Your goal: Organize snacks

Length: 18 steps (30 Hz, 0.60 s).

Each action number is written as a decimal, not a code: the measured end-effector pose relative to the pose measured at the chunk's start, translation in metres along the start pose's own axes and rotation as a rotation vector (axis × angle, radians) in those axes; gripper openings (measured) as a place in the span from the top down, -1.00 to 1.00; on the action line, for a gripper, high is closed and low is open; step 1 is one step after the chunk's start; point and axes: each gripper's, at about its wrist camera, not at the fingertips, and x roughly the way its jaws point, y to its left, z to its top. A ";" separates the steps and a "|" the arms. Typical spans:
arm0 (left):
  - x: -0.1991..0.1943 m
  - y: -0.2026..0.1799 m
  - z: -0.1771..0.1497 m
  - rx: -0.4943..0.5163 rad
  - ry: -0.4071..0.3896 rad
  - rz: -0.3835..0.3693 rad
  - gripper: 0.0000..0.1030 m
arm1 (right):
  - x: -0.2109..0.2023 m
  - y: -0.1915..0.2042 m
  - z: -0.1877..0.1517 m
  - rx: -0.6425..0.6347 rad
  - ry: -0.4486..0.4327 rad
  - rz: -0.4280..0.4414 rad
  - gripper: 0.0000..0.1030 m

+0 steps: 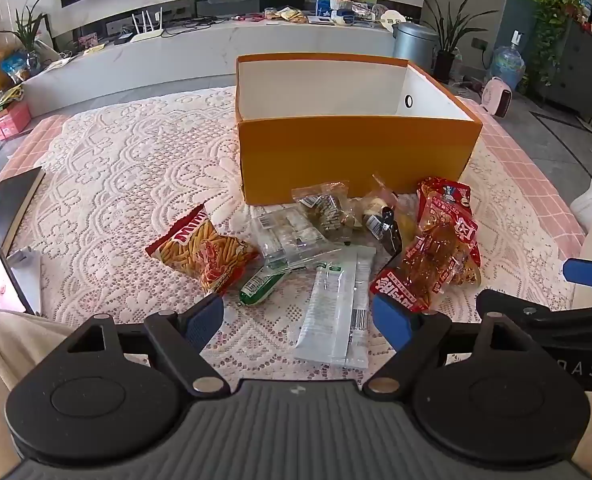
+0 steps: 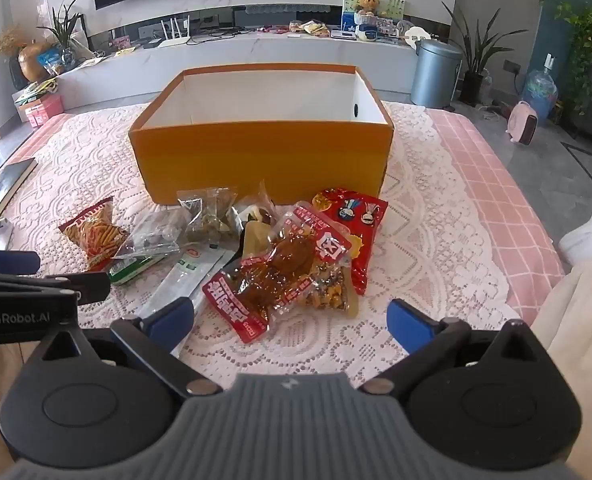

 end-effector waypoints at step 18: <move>-0.004 -0.002 0.006 -0.009 -0.018 -0.005 -0.91 | -0.004 0.003 0.003 -0.039 0.001 -0.030 -0.93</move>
